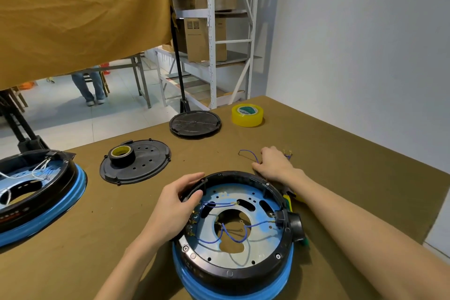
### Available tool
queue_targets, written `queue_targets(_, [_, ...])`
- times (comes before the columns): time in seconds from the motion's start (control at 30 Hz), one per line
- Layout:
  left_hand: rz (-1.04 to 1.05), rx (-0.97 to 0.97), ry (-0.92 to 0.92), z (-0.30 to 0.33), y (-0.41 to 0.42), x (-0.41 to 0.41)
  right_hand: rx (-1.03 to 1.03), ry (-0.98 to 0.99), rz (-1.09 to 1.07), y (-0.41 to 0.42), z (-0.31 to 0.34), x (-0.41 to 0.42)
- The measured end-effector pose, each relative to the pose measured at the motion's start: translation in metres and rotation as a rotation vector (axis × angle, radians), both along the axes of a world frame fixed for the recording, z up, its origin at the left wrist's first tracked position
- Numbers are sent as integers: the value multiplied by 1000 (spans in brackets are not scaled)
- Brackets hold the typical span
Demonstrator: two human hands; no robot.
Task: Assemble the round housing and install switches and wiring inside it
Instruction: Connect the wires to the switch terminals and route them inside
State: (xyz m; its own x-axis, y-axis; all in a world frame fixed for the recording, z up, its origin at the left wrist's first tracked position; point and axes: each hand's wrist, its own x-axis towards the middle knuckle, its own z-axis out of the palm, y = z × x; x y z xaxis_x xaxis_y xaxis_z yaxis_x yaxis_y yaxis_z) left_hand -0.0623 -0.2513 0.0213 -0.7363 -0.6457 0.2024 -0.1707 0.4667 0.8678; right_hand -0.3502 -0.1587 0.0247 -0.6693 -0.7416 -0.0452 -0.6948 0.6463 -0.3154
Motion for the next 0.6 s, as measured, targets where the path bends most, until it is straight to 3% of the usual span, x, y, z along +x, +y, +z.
queue_targets(0.13, [12, 22, 18, -1, -2, 1, -83, 144, -39, -14, -3, 1])
queue_targets(0.2, [15, 30, 26, -2, -2, 0, -220, 103, -95, -15, -3, -1])
queue_targets(0.4, [32, 32, 26, -5, -4, -2, -785, -530, -178, 0, 42, 1])
queue_targets(0.5, [33, 21, 18, -4, -2, -1, -862, -837, -98, 16, 58, 18])
queue_targets(0.6, [88, -125, 10, 2, 1, -1, -886, -937, 0, 26, 60, 40])
